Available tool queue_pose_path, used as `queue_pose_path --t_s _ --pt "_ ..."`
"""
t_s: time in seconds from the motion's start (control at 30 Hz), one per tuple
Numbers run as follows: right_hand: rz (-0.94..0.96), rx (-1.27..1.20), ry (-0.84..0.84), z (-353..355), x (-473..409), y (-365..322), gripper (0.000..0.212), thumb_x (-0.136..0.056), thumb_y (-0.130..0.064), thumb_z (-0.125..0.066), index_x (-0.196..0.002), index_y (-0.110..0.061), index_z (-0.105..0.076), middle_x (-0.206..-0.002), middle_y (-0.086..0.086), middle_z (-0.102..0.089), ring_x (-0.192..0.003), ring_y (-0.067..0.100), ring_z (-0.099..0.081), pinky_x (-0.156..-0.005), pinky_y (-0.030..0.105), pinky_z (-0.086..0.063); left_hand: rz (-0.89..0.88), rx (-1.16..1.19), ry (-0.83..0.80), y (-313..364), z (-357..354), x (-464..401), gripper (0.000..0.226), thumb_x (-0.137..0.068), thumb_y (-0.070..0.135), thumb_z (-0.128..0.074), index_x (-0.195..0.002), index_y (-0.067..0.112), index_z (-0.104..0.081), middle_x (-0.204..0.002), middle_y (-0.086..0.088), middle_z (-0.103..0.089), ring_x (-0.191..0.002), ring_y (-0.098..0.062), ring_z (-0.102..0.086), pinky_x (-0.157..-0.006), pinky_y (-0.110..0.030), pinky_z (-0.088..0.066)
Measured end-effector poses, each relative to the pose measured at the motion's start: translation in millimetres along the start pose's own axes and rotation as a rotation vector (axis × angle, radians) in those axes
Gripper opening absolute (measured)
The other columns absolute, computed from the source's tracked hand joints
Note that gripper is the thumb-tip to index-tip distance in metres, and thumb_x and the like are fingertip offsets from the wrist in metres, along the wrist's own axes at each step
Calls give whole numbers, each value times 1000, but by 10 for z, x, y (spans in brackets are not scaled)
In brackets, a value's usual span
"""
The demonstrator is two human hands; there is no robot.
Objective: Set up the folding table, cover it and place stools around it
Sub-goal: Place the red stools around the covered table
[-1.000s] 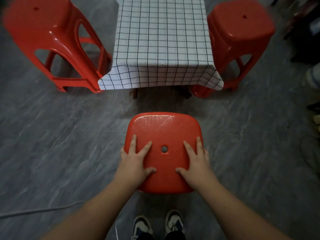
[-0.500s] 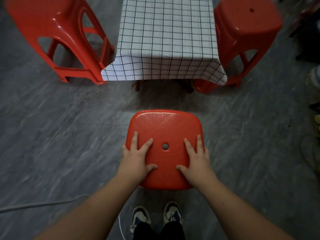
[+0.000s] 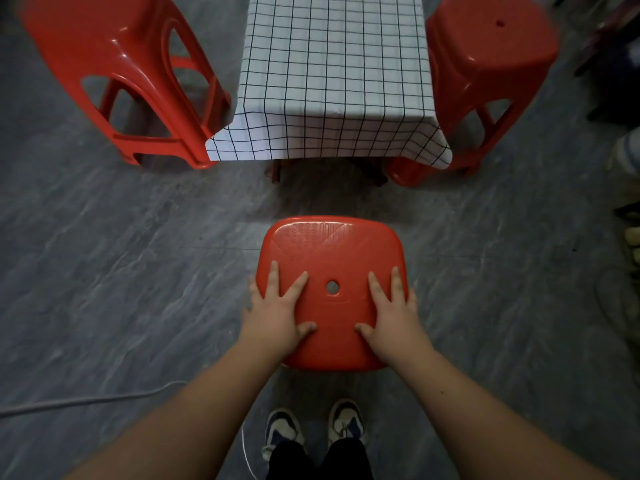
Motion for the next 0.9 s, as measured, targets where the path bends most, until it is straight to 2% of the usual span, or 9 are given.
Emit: queue_pose_path --t_s 0.07,0.13,0.2,0.3,0.4,0.5,0.63,0.77,0.9 --pt "7 -2 11 88 66 -67 93 -89 -47 -63 -157 -38 1 -165 1 17 -150 39 4 -121 48 -17 -17 -19 38 28 116 73 86 -89 60 -57 -153 50 0 -164 1 19 -150 -37 10 -116 -62 -23" --pt "52 -9 53 278 212 -195 88 -90 -45 -60 -158 -33 -5 -166 4 6 -151 34 1 -121 44 -17 -38 -7 96 74 331 214 77 -94 56 -48 -155 43 -3 -167 -5 2 -151 -35 -1 -117 -58 -23" --pt "88 -29 100 560 450 -327 84 -91 -42 -58 -158 -30 -10 -166 5 -1 -151 31 -1 -122 42 -15 -58 -7 145 143 628 442 70 -97 54 -42 -156 37 -9 -165 -4 -14 -151 -32 -11 -118 -56 -23" --pt "103 -55 132 1086 967 -504 79 -93 -40 -56 -158 -28 -13 -166 6 -9 -151 31 -5 -123 41 -12 -107 -78 184 341 1155 932 67 -98 53 -38 -157 32 -13 -163 -3 -24 -150 -31 -17 -117 -55 -24" --pt "117 -86 196 1684 1559 -629 77 -93 -40 -54 -157 -26 -15 -165 6 -15 -151 30 -7 -123 42 -14 -139 -144 241 600 1690 1508 67 -98 51 -37 -157 30 -14 -163 -5 -23 -150 -32 -16 -118 -53 -22" --pt "126 -103 248 2158 2058 -667 74 -93 -40 -53 -157 -25 -19 -163 7 -19 -151 30 -8 -122 46 -16 -143 -105 264 829 2069 1914 67 -97 50 -39 -157 27 -18 -162 -7 -25 -149 -33 -18 -117 -52 -25" --pt "121 -172 337 2806 2669 -508 71 -94 -39 -53 -157 -27 -21 -165 2 -15 -152 26 -5 -122 47 -18 -199 -43 296 1441 2520 2414 69 -96 49 -44 -156 25 -21 -161 -10 -26 -148 -34 -20 -118 -50 -24" --pt "96 -187 435 3344 2943 -13 70 -95 -40 -52 -156 -25 -23 -165 4 -17 -151 27 -7 -121 41 -13 -296 -59 374 2240 2822 2709 68 -96 47 -45 -157 27 -20 -163 -10 -22 -150 -33 -15 -121 -49 -20" --pt "54 -226 467 3870 2873 794 72 -95 -38 -53 -157 -26 -17 -165 5 -13 -151 27 -2 -123 40 -7 -352 -94 408 3205 2913 2707 68 -96 47 -45 -156 30 -18 -164 -8 -19 -150 -32 -13 -120 -51 -21"
Point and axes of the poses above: each hand's wrist, its own x-axis away from the middle knuckle, its own z-axis out of the back of the hand, y = z × x, the point moved 9 cm from there along -x, towards the middle knuckle
